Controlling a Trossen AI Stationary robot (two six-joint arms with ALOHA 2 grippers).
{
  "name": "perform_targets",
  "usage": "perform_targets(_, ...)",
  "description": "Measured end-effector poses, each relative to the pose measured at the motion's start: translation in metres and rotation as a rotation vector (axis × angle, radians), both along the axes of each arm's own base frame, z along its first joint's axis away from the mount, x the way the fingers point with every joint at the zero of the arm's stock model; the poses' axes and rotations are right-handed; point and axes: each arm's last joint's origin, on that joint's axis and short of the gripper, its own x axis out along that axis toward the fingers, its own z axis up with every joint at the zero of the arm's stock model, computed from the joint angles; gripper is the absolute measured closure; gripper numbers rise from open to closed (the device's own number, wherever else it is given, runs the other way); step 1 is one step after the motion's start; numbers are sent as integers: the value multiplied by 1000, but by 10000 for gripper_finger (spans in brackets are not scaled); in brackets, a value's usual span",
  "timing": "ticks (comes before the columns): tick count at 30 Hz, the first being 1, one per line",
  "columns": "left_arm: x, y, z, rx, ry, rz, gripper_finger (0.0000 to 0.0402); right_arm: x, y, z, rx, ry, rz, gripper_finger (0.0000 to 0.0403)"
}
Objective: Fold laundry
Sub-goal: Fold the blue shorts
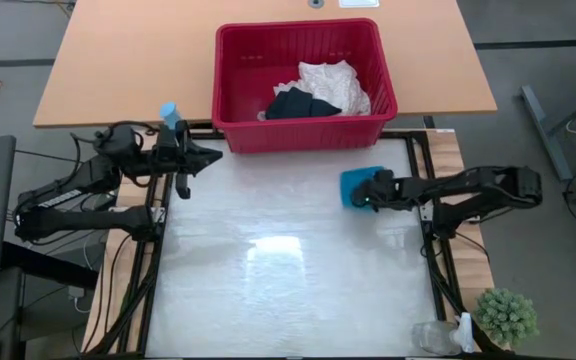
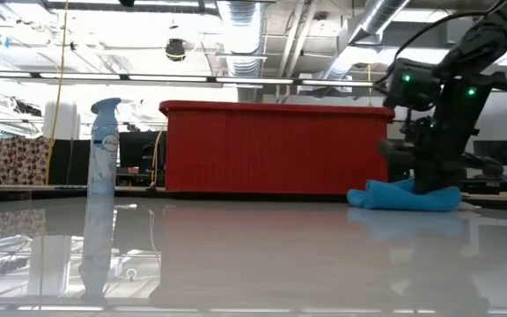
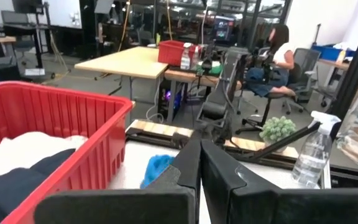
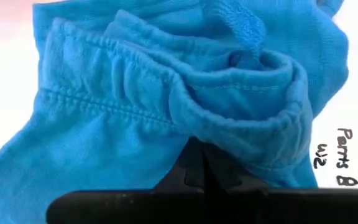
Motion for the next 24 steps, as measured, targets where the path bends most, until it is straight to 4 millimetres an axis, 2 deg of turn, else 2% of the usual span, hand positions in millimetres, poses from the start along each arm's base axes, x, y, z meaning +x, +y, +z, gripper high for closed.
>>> perform_targets(6,0,0,-2,-5,15,0,401,-18,-15,7,-23,10,-185,390)
perform_targets(12,0,0,-2,-6,17,0,401,-29,-27,24,-104,-72,-360,387)
perform_targets(18,0,0,-2,12,20,1,401,-30,-45,47,-167,-63,-338,385)
perform_targets(24,0,0,-2,-1,20,0,401,-22,-48,74,-199,-55,-217,382)
